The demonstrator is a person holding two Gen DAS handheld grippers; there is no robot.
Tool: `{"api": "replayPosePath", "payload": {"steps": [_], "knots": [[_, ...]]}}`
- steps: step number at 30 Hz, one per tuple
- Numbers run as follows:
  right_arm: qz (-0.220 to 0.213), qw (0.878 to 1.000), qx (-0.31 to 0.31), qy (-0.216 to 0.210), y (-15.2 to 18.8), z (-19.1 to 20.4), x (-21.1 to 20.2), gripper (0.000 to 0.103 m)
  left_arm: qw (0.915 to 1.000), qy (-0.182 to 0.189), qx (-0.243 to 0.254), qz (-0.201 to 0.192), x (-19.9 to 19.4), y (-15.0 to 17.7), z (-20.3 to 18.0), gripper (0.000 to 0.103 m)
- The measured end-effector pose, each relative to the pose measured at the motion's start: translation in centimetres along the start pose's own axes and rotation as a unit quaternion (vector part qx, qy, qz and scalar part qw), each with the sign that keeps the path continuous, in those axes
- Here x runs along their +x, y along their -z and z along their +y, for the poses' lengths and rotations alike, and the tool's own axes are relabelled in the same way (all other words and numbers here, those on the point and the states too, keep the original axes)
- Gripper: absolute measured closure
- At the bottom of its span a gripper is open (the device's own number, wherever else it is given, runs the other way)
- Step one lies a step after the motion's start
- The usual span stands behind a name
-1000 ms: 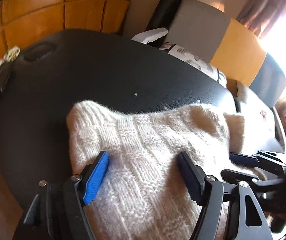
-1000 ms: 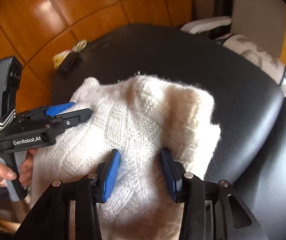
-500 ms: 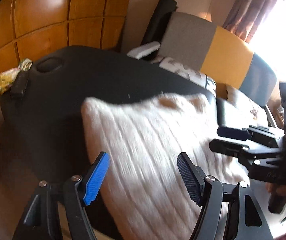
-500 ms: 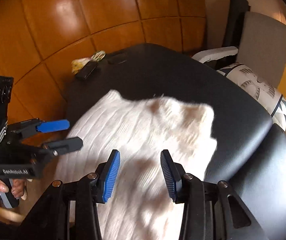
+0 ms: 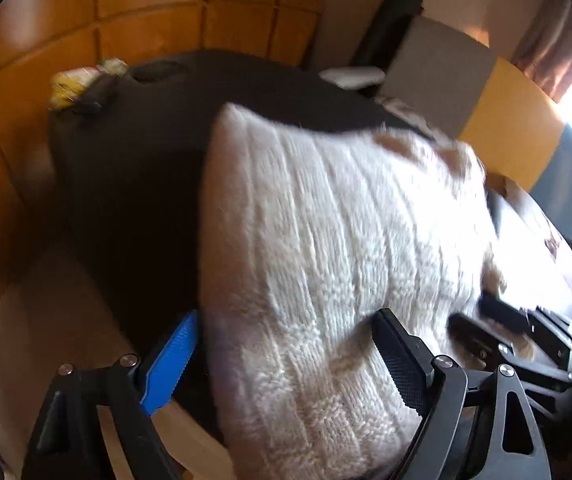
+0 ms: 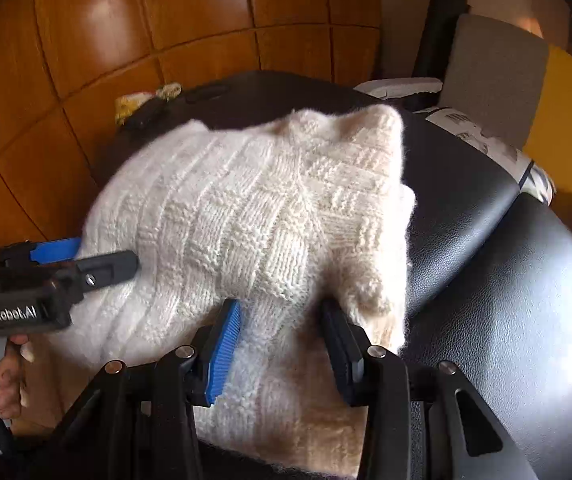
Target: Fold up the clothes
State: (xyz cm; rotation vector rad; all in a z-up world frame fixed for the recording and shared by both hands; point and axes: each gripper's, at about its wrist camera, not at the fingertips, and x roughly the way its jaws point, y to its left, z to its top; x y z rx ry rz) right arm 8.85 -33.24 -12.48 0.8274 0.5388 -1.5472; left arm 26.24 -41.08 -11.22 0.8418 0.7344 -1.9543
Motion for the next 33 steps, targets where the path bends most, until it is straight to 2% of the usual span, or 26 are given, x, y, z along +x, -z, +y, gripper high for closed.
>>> {"api": "replayPosePath", "payload": {"steps": [4,6,10,13,17,20,22,24,26,33], "knots": [[-0.048,0.999,0.023,0.004,-1.1,0.4,-3.5,0.06,0.9977,-0.03,-0.008,-0.06,-4.2,-1.6,0.1,0.012],[-0.07,0.997,0.017,0.023,-1.7,1.2,-5.3,0.06,0.9965,-0.04,-0.005,-0.074,-5.7,-2.5,-0.2,0.002],[-0.092,0.993,0.026,0.064,-2.9,2.5,-7.5,0.057,0.9938,-0.046,0.008,-0.101,-8.3,-3.9,-1.1,0.0],[-0.096,0.992,0.029,0.082,-3.4,3.0,-8.0,0.057,0.992,-0.048,0.03,-0.113,-9.5,-4.4,-2.2,0.0],[-0.095,0.992,0.026,0.076,-3.5,3.4,-8.4,0.057,0.9913,0.002,0.023,-0.13,-11.7,-4.1,-2.2,0.001],[-0.092,0.993,0.019,0.072,-3.5,3.8,-8.2,0.057,0.9914,-0.027,0.034,-0.124,-12.5,-4.7,-2.7,0.001],[-0.088,0.994,0.014,0.069,-3.5,3.9,-7.8,0.057,0.9868,-0.049,0.055,-0.145,-13.3,-4.6,-3.3,0.001],[-0.082,0.994,0.007,0.068,-3.4,4.0,-7.4,0.057,0.9859,-0.038,0.056,-0.153,-13.7,-4.4,-3.4,0.001],[-0.076,0.995,0.0,0.069,-3.3,4.2,-7.0,0.057,0.9876,-0.03,0.052,-0.145,-13.5,-4.6,-3.2,0.001],[-0.065,0.995,-0.013,0.08,-3.1,4.4,-6.3,0.057,0.9878,-0.046,0.057,-0.137,-12.3,-4.6,-2.9,0.001]]}}
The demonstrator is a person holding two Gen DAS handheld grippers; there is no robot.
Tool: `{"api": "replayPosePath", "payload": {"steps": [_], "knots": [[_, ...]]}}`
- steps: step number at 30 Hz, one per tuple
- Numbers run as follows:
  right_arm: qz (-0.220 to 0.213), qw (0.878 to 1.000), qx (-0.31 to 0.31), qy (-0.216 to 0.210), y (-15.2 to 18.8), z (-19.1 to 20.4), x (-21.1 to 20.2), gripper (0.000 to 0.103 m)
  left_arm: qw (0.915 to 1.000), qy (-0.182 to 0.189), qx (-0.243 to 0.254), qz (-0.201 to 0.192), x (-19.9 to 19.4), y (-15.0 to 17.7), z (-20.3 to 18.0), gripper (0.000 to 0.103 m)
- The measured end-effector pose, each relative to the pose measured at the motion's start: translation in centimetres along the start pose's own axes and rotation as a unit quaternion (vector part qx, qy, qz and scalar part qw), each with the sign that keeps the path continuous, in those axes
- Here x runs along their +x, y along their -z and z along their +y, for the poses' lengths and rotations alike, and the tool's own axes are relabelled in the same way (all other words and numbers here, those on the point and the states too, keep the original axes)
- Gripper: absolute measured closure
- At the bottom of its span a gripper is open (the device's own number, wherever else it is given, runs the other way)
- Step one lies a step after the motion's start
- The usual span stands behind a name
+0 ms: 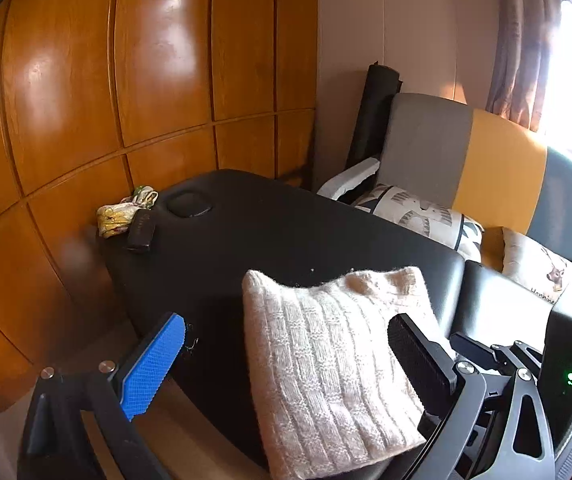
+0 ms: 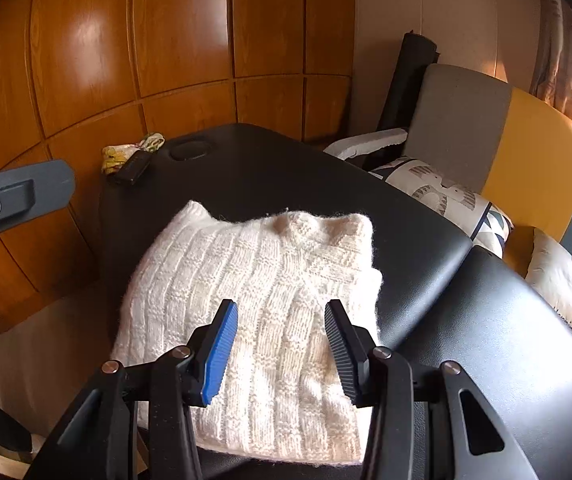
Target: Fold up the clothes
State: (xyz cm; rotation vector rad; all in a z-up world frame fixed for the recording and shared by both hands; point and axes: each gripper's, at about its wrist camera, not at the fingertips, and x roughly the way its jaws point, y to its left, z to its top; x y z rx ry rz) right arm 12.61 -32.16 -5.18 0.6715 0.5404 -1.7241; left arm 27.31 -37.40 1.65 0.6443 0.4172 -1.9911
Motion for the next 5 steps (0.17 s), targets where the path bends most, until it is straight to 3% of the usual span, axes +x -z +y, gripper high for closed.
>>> {"api": "replayPosePath", "payload": {"steps": [5], "knots": [[0.01,1.0,0.001,0.004,0.43,-0.24,0.49,0.057,0.9999,-0.004,-0.006,0.011,1.17,0.55,0.41,0.002]]}}
